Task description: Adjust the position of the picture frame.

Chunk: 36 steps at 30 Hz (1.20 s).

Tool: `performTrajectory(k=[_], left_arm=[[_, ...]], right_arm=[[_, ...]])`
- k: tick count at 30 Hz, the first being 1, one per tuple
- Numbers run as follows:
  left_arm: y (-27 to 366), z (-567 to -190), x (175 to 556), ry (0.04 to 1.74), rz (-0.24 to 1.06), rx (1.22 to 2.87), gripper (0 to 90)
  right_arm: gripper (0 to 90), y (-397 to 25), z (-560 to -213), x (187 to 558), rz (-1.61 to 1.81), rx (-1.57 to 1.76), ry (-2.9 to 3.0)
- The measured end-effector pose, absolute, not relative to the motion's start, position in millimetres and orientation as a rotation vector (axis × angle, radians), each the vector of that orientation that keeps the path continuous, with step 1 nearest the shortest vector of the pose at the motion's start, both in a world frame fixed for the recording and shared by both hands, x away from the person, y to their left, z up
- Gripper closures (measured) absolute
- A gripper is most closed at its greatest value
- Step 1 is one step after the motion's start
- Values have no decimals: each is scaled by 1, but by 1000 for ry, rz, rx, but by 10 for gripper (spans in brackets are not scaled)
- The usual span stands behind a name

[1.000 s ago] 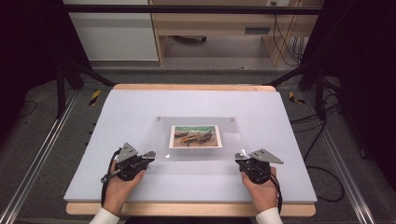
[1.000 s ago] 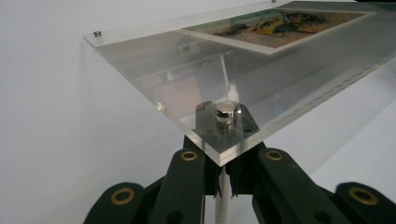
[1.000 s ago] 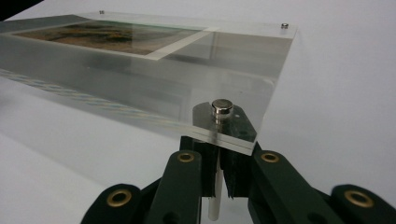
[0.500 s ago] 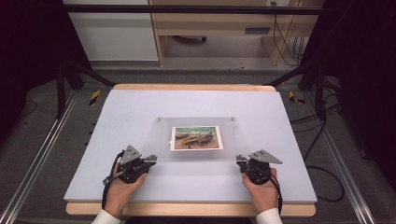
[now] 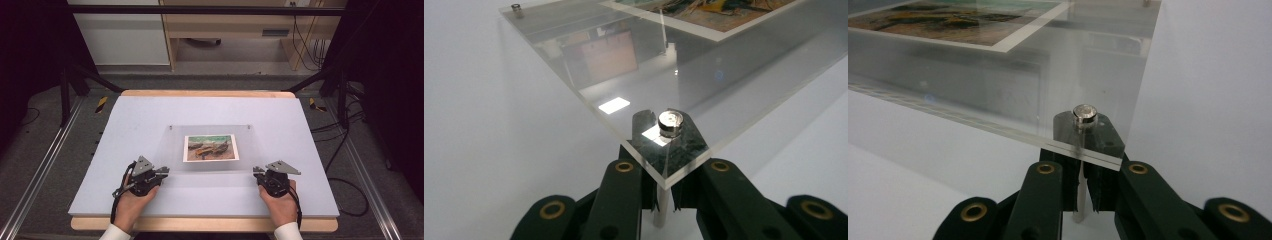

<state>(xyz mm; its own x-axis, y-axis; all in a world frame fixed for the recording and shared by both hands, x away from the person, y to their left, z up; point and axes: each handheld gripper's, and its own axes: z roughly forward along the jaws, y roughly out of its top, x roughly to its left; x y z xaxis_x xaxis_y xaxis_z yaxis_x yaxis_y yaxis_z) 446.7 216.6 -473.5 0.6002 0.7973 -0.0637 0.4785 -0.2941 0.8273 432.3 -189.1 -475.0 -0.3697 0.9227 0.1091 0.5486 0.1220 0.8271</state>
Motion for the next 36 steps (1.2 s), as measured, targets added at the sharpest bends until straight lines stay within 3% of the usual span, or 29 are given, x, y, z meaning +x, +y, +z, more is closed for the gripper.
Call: performTrajectory(k=[19,22,23,25,26,27,36], left_arm=[[218,-474,451,1019,463,1949,813],[218,-474,452,1018,444,1970,685],[219,-473,451,1037,428,1981,615],[219,-473,451,1046,413,1987,482],[219,-472,451,1049,400,1989,482],[219,-471,450,1043,388,1993,390],[220,-462,444,997,391,1985,204]], right_arm=[[833,-188,-475,435,1165,1425,1980],[770,-191,-475,435,1172,1433,1986],[653,-194,-475,435,1176,1445,2009],[561,-197,-473,433,1169,1453,2017],[561,-197,-473,433,1169,1453,2017],[467,-201,-471,430,1171,1457,2017],[252,-214,-462,417,1183,1420,1984]])
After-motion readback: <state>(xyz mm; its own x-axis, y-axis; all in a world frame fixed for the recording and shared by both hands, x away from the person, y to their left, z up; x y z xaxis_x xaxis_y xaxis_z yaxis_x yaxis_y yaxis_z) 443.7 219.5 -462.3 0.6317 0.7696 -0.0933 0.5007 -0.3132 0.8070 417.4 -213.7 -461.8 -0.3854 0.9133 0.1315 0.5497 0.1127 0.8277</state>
